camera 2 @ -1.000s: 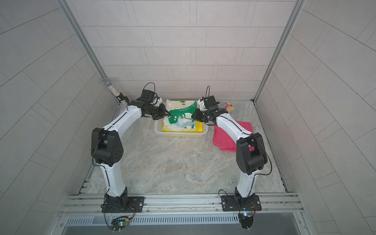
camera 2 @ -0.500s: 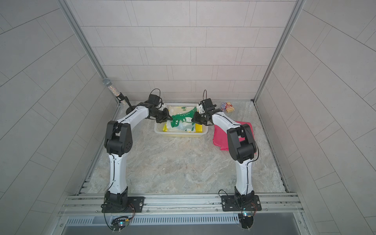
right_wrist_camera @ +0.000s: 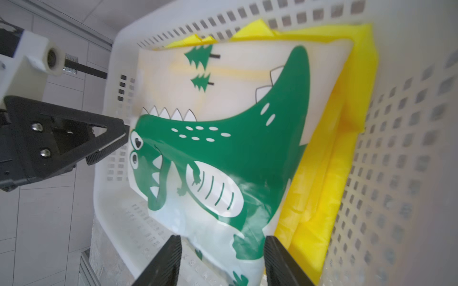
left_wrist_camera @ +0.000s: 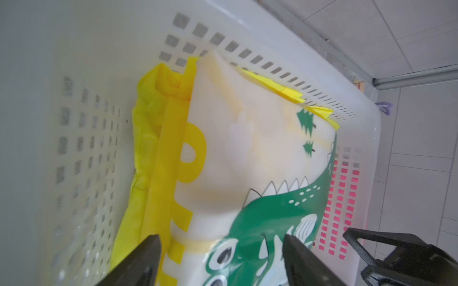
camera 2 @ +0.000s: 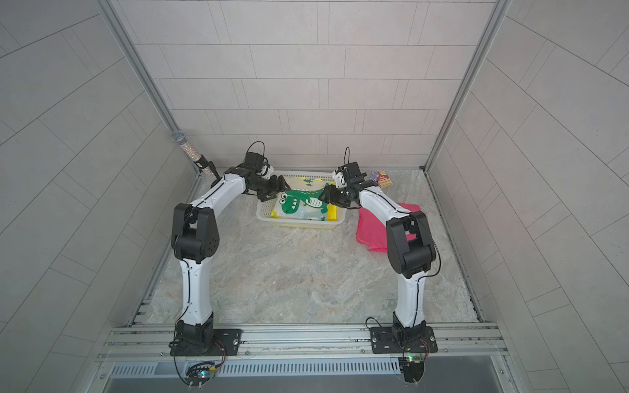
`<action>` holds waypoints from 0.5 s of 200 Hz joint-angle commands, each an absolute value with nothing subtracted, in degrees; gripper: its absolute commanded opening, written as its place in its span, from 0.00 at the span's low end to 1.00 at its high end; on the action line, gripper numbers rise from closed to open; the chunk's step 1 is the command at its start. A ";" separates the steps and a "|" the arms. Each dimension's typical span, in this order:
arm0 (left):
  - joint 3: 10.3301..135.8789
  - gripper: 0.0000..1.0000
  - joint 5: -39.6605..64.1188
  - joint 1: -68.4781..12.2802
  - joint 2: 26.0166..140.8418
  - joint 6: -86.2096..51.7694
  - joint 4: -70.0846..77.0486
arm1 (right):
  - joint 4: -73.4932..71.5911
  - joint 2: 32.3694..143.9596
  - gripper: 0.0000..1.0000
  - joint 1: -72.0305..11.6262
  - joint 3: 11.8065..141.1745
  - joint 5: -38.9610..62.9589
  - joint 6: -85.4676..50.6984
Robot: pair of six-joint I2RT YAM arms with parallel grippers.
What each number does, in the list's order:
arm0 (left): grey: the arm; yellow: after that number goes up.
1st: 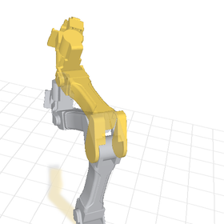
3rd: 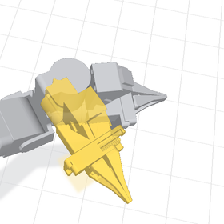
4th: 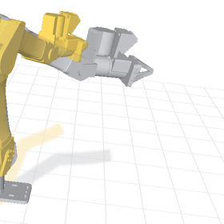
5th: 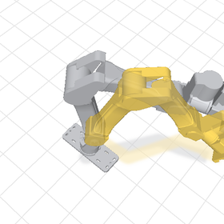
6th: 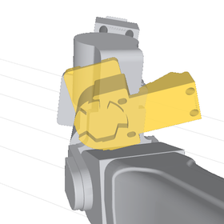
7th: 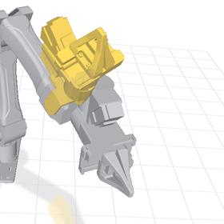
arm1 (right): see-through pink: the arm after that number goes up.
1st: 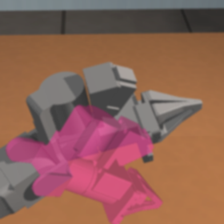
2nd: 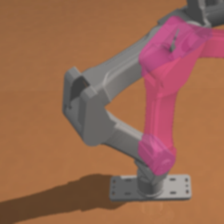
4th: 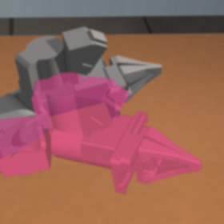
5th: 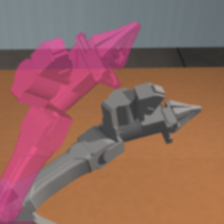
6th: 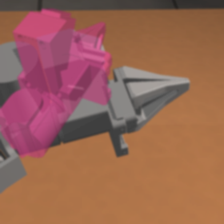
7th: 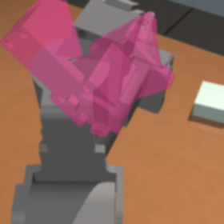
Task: Put the folded raincoat in the basket
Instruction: Move the raincoat to the center of the board.
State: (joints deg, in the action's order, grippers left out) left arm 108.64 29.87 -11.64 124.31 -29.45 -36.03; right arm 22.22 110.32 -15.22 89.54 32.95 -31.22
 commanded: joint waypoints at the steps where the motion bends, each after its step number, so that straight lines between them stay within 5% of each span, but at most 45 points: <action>1: 109.27 0.93 28.57 -11.31 119.29 -28.39 -37.83 | 24.70 104.55 0.59 -14.68 89.76 31.52 -29.79; 100: 97.84 1.00 21.15 -11.55 97.55 -24.97 -36.78 | 28.12 78.42 0.59 -14.27 75.93 23.01 -23.25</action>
State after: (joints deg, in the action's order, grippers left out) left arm 103.37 25.54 -11.64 105.10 -26.83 -37.76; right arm 26.02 84.79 -14.68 80.31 27.53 -26.33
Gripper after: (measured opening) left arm 0.999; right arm 0.586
